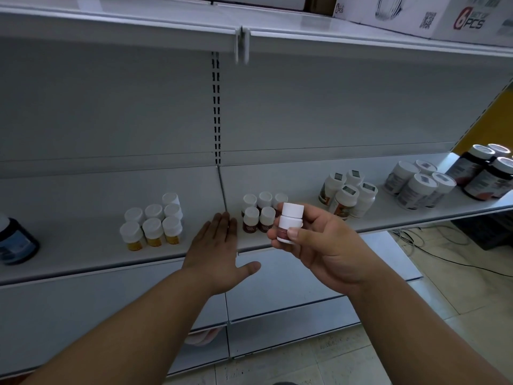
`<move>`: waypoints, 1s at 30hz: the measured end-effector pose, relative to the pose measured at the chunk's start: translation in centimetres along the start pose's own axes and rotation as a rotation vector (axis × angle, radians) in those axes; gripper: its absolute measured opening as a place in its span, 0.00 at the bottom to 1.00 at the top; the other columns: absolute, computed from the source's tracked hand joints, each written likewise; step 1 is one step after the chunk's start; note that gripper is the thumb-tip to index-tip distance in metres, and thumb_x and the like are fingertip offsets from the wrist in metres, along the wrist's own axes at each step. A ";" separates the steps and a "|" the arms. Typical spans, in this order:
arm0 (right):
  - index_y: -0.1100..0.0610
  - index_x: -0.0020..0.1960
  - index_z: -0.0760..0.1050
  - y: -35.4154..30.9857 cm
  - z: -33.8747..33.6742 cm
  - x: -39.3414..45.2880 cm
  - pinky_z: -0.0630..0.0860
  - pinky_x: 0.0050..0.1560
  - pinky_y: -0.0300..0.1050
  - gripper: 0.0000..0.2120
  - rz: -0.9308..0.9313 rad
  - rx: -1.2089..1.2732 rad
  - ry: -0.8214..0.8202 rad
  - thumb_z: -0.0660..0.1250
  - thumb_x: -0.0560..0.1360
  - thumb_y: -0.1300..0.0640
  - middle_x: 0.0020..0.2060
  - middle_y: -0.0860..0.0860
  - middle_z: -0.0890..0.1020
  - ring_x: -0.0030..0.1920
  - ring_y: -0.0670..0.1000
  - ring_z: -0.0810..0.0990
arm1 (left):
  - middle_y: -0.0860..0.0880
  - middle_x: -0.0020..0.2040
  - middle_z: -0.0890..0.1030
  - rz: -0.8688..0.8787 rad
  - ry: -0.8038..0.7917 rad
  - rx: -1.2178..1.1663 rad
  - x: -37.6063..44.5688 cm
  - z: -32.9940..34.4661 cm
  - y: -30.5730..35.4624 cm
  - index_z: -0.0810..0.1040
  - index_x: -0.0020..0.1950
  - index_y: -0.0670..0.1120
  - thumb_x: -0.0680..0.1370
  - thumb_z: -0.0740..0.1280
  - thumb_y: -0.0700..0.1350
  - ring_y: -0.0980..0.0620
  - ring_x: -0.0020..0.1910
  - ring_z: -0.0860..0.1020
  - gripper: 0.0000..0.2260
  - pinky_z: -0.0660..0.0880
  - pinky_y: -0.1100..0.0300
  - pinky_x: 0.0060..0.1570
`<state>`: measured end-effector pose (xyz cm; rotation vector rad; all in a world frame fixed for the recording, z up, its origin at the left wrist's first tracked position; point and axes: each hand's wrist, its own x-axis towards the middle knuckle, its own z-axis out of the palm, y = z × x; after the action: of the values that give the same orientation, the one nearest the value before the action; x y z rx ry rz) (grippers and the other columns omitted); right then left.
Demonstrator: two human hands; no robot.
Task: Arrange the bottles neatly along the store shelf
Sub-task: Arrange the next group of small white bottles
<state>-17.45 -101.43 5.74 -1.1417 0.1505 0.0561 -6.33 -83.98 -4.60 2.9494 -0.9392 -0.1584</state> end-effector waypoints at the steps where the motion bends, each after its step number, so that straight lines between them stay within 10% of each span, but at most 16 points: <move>1: 0.63 0.66 0.71 -0.1 -0.1 0.0 0.80 0.55 0.49 0.24 -0.003 -0.025 0.016 0.68 0.71 0.68 0.54 0.63 0.80 0.54 0.60 0.82 | 0.44 0.81 0.38 -0.002 0.002 0.000 0.0 0.0 0.0 0.38 0.80 0.44 0.74 0.48 0.75 0.47 0.79 0.37 0.48 0.35 0.54 0.73; 12: 0.47 0.56 0.77 -0.5 -1.2 2.4 0.78 0.53 0.39 0.19 -0.132 -0.659 0.010 0.74 0.71 0.65 0.49 0.45 0.84 0.51 0.45 0.82 | 0.52 0.81 0.48 -0.097 0.086 -0.399 -1.4 -1.2 0.7 0.46 0.81 0.50 0.76 0.60 0.69 0.53 0.79 0.47 0.43 0.45 0.60 0.74; 21: 0.43 0.56 0.74 3.6 4.5 5.4 0.74 0.52 0.33 0.21 -0.288 -0.890 -0.461 0.76 0.69 0.59 0.47 0.38 0.81 0.51 0.42 0.80 | 0.59 0.65 0.72 -0.432 0.438 -0.631 -12.6 -2.0 0.9 0.67 0.73 0.56 0.72 0.64 0.67 0.62 0.63 0.70 0.32 0.70 0.60 0.63; 30: 0.45 0.54 0.76 13.5 20.8 2.8 0.78 0.51 0.43 0.16 -0.387 -0.914 -0.934 0.76 0.69 0.55 0.47 0.39 0.81 0.49 0.44 0.80 | 0.61 0.63 0.72 -0.866 0.543 -0.527 -29.6 0.7 -5.7 0.67 0.72 0.58 0.72 0.64 0.67 0.62 0.62 0.70 0.31 0.68 0.63 0.61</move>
<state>-14.43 -76.99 1.60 -1.9083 -1.0202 0.3297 -27.14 -62.17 -3.25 2.4548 0.4058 0.3095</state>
